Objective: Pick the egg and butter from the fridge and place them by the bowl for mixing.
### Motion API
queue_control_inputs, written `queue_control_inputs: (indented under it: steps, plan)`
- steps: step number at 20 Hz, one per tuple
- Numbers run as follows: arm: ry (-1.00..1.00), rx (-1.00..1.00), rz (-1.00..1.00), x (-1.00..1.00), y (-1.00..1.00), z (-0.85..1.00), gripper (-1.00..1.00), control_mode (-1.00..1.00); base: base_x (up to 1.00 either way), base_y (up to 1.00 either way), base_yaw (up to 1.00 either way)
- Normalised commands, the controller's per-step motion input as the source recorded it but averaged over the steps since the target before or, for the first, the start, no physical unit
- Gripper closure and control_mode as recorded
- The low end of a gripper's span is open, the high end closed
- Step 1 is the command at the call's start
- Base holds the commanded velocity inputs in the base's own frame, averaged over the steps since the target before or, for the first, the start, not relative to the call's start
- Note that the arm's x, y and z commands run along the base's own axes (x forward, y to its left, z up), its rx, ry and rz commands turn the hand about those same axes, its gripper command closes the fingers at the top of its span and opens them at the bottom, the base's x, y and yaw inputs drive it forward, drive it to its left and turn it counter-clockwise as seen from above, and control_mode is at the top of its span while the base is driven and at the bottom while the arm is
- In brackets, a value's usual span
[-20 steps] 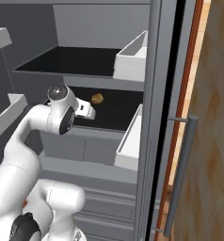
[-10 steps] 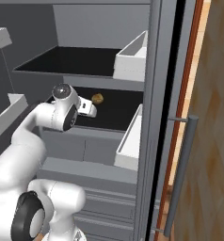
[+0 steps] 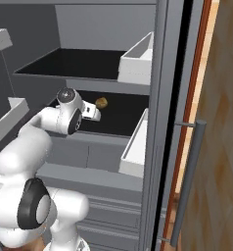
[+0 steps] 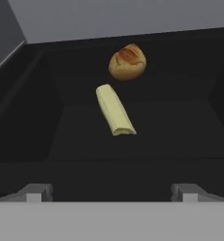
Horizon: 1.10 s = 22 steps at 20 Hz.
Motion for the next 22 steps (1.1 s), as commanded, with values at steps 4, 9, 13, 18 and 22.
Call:
queue_control_inputs:
  steps: [4, 9, 13, 18, 22]
  plan:
    - [0.00, -0.04, 0.00, 0.29, 0.07, -0.25, -1.00, -1.00, 0.00, 0.00, 0.00]
    - [0.00, -0.02, 0.00, 0.47, 0.01, -0.18, -1.00, -1.00, 0.00, 0.00, 0.00]
    - [0.02, 0.00, 0.00, 0.44, 0.00, -0.14, -1.00, -1.00, 0.00, 0.00, 0.00]
    - [0.08, 0.00, 0.00, 0.50, -0.01, -0.08, -1.00, -1.00, 0.00, 0.00, 0.00]
    - [0.04, 0.00, 0.00, 0.39, 0.00, -0.15, -1.00, -1.00, 0.00, 0.00, 0.00]
